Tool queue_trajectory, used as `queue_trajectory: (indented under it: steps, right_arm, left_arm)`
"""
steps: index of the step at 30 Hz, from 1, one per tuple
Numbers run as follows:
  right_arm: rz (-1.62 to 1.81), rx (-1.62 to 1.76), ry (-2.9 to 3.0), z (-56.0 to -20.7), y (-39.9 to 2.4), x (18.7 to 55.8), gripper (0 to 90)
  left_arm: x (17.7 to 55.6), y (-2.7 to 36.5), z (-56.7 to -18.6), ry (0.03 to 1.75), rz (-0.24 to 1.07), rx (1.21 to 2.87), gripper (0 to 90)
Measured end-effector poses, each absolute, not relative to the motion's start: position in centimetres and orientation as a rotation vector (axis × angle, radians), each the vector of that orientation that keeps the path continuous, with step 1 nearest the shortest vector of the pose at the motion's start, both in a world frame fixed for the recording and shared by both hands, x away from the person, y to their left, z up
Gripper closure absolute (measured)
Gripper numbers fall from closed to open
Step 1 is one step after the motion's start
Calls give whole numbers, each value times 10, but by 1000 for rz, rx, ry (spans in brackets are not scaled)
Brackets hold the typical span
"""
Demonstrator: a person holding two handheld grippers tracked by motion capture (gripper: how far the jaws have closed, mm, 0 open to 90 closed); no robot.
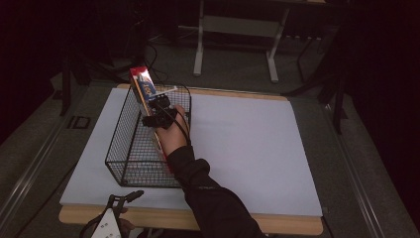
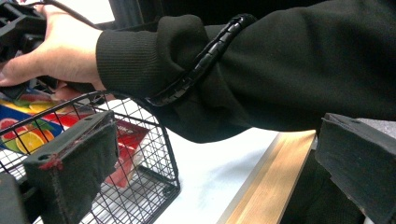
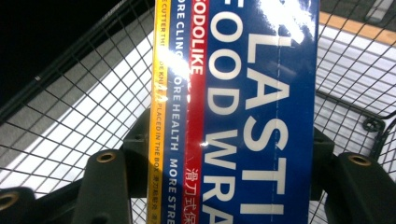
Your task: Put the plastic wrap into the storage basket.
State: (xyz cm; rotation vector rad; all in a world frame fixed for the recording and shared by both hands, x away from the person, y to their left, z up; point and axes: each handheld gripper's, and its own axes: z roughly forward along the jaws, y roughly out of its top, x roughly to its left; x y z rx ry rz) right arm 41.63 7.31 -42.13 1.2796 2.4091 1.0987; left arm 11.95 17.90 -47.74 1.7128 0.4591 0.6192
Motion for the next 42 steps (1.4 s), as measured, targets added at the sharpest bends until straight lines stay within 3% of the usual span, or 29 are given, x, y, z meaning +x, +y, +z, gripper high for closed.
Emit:
queue_trajectory:
  steps: [25,32,39,42]
  right_arm:
    - [991,1263,2522,-448,74,430,360]
    - [1075,1219,2492,-444,65,426,310]
    - [1163,1119,2540,-428,42,414,166]
    - [1187,1074,2527,-422,30,407,147]
  left_arm:
    - [120,177,-478,454,612,1727,0]
    - [120,177,-479,454,608,1729,0]
    - [121,176,-479,457,608,1739,0]
    - [122,175,-480,458,608,1744,0]
